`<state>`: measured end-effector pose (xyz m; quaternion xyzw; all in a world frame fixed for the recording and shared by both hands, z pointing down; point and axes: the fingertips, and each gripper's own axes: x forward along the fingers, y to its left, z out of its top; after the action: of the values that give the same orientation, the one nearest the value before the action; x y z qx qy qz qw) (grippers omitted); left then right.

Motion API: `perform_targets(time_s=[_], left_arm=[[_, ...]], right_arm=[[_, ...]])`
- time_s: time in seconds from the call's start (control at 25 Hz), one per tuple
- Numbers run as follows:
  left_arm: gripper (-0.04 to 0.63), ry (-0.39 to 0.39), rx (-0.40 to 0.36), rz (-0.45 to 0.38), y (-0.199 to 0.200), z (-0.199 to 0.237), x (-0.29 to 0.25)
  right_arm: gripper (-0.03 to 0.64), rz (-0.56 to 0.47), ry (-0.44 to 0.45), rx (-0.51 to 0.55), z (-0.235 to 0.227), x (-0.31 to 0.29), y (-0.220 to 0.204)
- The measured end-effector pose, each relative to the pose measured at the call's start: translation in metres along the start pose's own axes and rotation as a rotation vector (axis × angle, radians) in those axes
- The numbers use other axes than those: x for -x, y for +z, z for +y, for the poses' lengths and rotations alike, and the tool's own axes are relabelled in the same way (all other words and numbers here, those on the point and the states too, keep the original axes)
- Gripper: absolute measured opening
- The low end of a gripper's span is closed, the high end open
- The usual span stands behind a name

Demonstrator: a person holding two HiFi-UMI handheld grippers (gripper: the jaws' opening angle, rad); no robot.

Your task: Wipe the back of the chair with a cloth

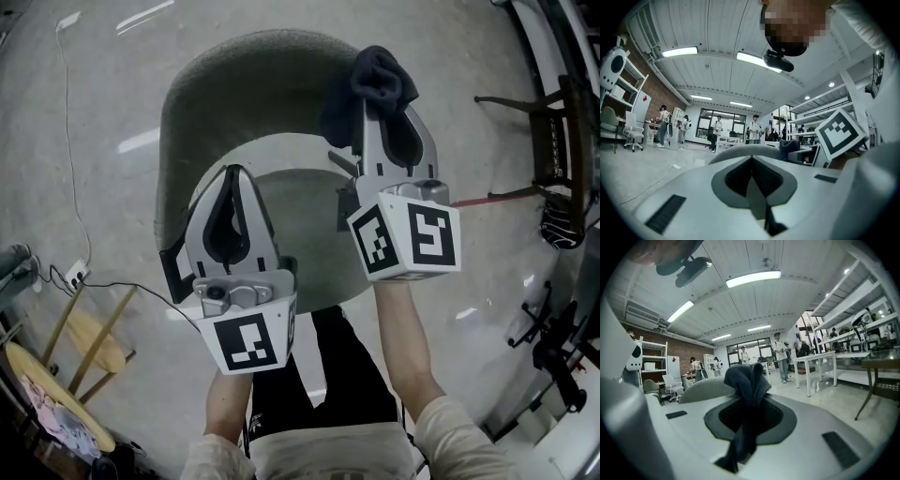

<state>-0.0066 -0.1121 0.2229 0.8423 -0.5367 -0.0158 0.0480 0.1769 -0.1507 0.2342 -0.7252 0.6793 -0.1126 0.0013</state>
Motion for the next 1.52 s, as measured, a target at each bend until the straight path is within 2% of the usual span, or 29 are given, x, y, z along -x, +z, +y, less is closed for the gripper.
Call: perform_targets(time_s=[0.12, 0.32, 0.6, 0.84, 1.08, 1.32, 1.52], left_arm=[[0.015, 0.012, 0.000, 0.000, 0.002, 0.003, 0.000], [0.015, 0.068, -0.001, 0.008, -0.002, 0.026, 0.011], [0.015, 0.175, -0.022, 0.018, -0.018, 0.077, 0.046], [0.014, 0.267, -0.027, 0.060, -0.032, 0.119, 0.080], [0.014, 0.304, -0.013, 0.072, -0.041, 0.137, 0.093], [0.015, 0.304, 0.003, 0.073, -0.045, 0.141, 0.092], [0.015, 0.287, -0.001, 0.084, -0.048, 0.139, 0.089]], right_arm=[[0.058, -0.005, 0.021, 0.005, 0.009, 0.005, 0.007], [0.058, -0.018, 0.206, 0.052, 0.077, 0.010, 0.016], [0.058, 0.063, 0.500, 0.039, 0.187, 0.015, -0.034], [0.058, 0.141, 0.641, -0.020, 0.245, 0.015, -0.078], [0.058, 0.188, 0.684, -0.004, 0.271, 0.011, -0.107], [0.058, 0.193, 0.659, 0.043, 0.274, 0.002, -0.117], [0.058, 0.199, 0.598, 0.049, 0.259, -0.007, -0.119]])
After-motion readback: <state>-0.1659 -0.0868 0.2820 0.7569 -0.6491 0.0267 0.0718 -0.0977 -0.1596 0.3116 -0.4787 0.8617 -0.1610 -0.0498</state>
